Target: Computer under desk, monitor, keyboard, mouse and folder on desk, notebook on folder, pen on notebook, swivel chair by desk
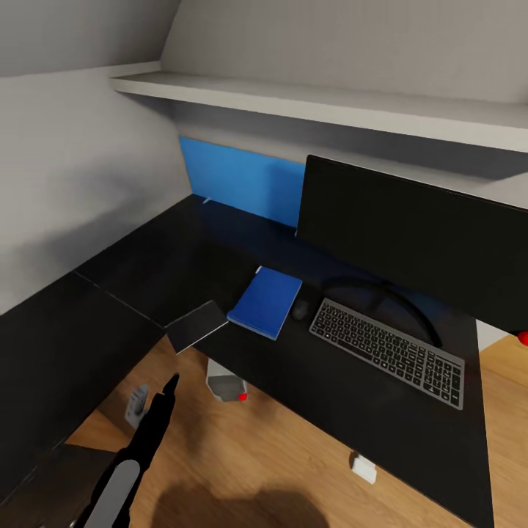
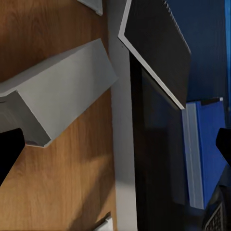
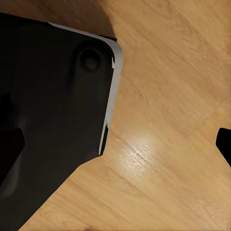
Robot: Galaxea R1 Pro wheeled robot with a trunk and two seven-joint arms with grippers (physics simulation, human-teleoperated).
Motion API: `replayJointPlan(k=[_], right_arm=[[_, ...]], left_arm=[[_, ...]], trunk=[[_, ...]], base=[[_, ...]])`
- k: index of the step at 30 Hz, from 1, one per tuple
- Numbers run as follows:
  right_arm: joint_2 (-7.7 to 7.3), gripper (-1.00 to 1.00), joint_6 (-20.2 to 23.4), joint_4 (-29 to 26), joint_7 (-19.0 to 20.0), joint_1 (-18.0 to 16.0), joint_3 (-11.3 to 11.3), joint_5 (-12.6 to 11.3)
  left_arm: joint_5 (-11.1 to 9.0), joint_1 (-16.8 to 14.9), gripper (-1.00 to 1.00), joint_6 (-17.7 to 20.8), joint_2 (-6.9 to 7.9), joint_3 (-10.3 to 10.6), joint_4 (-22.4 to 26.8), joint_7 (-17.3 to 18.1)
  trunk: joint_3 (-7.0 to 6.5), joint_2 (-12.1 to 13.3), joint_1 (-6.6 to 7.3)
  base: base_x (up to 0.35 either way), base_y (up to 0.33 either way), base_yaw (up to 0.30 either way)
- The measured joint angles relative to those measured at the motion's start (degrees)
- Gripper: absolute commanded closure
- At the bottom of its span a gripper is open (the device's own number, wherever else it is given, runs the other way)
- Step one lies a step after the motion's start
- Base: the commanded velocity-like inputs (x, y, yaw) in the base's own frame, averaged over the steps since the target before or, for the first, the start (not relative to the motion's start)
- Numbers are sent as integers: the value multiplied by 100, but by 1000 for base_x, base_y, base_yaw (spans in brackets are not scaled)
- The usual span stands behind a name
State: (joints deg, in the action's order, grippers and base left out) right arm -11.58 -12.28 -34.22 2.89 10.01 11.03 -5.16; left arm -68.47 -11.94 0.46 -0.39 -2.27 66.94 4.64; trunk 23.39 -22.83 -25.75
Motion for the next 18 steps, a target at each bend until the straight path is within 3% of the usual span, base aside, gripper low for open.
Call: replayJointPlan(k=[4, 7, 10, 15, 18], right_arm=[[10, -100, 32, 0, -5, 0, 1, 0], [19, -100, 58, 4, -8, 0, 1, 0], [23, -100, 67, 6, -9, 0, 0, 0], [37, -100, 76, 8, -13, 0, 0, 0], [43, -100, 77, 9, -16, 0, 0, 1]], left_arm=[[18, 34, -100, 112, 67, -11, 225, 0], [10, 95, -100, 242, 250, -10, 390, -2], [-49, 129, -100, 288, 344, -14, 438, 13], [-539, 212, -100, 468, 424, -89, 468, -5], [-721, 283, -100, 539, 441, -122, 485, -2]], trunk=[[-10, 0, 0], [-29, 0, 0], [-54, 0, 0], [-98, 0, 0], [-126, 0, 0]], base=[[1, 0, 0], [0, 0, 0], [0, 0, 0], [0, 0, 0], [0, 0, 0]])
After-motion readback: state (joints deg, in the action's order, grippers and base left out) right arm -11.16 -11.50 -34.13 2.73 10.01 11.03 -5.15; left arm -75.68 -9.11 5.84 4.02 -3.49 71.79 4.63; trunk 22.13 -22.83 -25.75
